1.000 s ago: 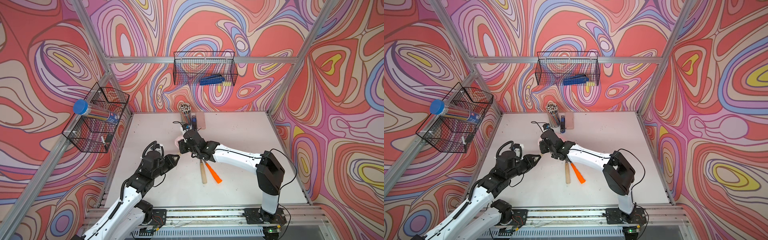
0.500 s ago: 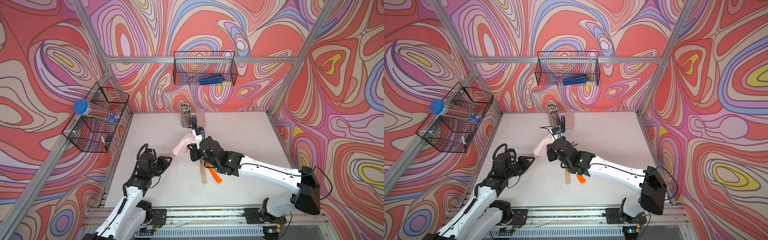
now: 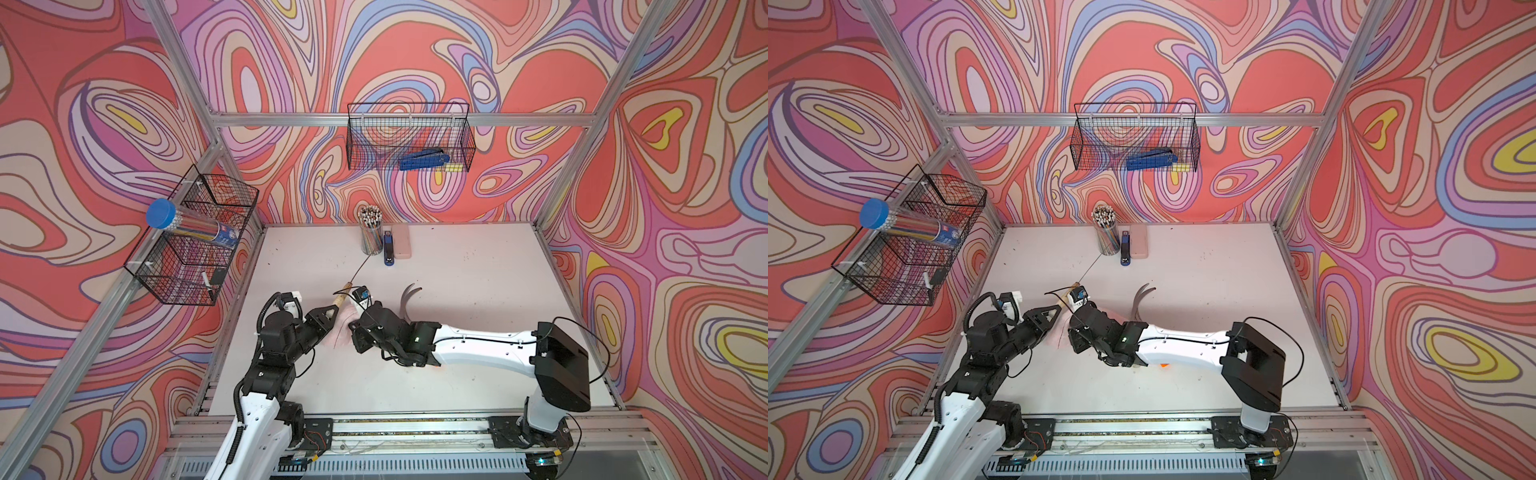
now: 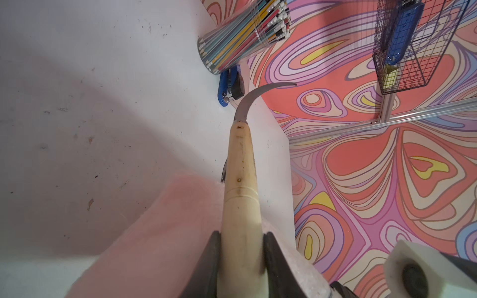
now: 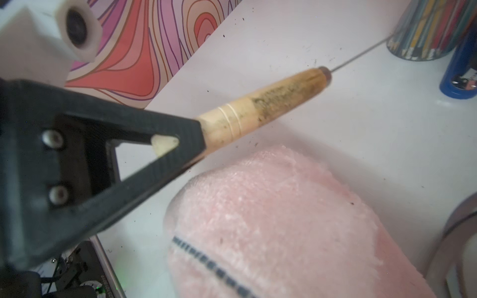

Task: Wipe small sickles with rags
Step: Wipe the small sickle.

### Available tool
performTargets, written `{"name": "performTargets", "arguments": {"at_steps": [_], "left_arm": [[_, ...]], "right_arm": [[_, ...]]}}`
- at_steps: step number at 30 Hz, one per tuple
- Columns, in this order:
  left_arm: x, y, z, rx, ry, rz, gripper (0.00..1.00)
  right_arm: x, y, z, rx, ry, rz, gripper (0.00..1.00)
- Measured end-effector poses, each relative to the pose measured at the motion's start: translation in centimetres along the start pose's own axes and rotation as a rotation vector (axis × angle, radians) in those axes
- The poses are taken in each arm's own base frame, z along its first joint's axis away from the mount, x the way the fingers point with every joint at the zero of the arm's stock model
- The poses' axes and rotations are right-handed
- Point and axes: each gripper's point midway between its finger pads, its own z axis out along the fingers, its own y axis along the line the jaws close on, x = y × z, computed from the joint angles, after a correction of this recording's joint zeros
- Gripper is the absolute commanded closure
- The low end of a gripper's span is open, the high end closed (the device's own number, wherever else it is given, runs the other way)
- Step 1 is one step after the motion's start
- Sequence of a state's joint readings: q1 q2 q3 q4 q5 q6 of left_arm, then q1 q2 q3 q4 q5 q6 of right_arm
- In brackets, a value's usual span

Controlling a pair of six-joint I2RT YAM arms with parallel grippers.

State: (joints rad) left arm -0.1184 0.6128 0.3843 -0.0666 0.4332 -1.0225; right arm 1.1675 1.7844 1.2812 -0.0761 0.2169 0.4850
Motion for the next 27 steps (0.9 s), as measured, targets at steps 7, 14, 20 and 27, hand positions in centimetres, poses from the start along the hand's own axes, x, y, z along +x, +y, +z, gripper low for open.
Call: {"name": "performTargets", "arguments": {"at_steps": [7,14,20,27], "left_arm": [[-0.3,0.3,0.5,-0.006,0.003,-0.009,1.00],[-0.5,0.0,0.3,0.005,-0.010,-0.005,1.00],[0.0,-0.8,0.3,0.040,0.025,0.002,1.00],[0.4,-1.6,0.2,0.069,0.054,0.009,1.00]], "right_arm": [[-0.8,1.4,1.7,-0.037,-0.007,0.005,1.00],[-1.2,-0.3,3.0,0.011,-0.013,0.027,1.00],[-3.0,-6.4,4.2,0.100,-0.027,0.106,1.00],[-4.6,-12.7,6.1,0.211,-0.036,0.161,1.00]]}}
